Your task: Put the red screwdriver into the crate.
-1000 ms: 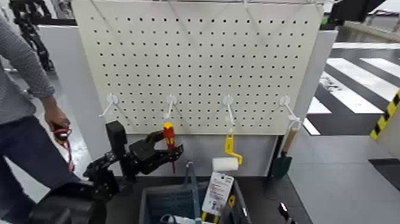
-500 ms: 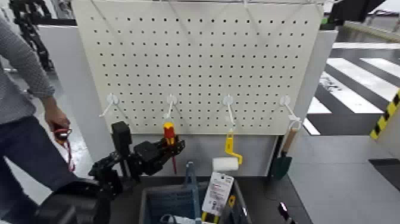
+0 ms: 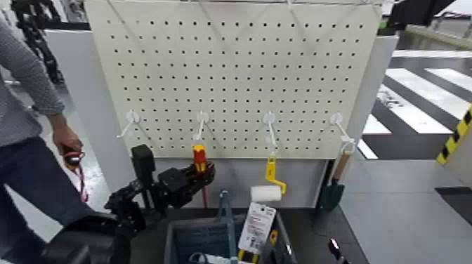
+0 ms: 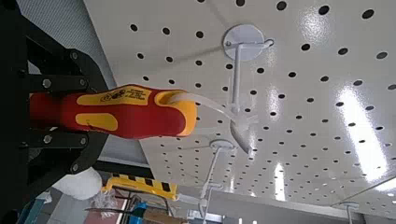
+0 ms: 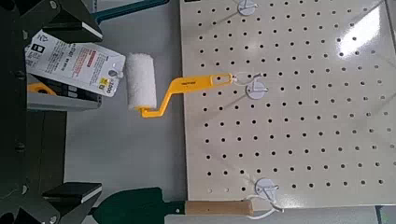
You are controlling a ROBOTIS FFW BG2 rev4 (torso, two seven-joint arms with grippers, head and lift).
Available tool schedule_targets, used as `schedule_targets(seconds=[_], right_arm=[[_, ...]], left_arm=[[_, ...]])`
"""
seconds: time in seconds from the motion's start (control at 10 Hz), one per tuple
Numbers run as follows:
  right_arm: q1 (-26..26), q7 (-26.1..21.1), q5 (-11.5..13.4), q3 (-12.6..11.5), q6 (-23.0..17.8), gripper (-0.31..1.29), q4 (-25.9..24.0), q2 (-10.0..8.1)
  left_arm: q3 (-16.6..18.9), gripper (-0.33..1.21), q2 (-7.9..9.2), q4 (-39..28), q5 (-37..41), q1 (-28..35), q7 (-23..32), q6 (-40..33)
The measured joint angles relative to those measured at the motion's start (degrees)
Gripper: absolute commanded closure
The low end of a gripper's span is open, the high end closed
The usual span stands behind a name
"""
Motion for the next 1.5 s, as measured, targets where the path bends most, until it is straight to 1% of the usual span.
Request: schedule_targets(seconds=[0.3,0.5,0.6,0.8,1.0,1.3,1.5], right_arm=[[-0.04,0.0,-0.11,0.0,-0.13,0.17,0.22,0.0],[-0.1,0.0,-0.17,-0.07,-0.21,0.17,0.32,-0.06],[-0.1,0.0,-0.21,-0.09,-0.23,0.17,0.36,-0.08],[-0.15,0.0,-0.33,-0.09,-0.19,0.17,0.43,-0.12],[-0.25,0.0,-0.39,-0.01,-0.07,0.17,0.46,-0.19],[-0.28,0.0,-0.44,0.0,0.06,0.17,0.43,-0.18],[-0.2,0.0,-0.44,-0.01,0.03,0.17,0.38,-0.1]], left_arm=[[0.05,1.19,0.0,-0.36,0.03,0.11,0.0,-0.04],[0.97,1.19,0.0,-2.26,-0.05,1.08,0.25,0.28],[2.08,1.19,-0.05,-4.69,-0.64,2.12,0.6,1.26],[4.85,1.19,-0.2,-11.87,-1.65,5.12,1.87,4.16],[7.2,1.19,-0.87,-19.16,-1.71,8.41,2.64,7.81],[10.73,1.19,-1.86,-25.84,-1.81,13.0,4.49,13.04],[12.95,1.19,-2.56,-28.71,-0.86,16.04,5.02,15.95]])
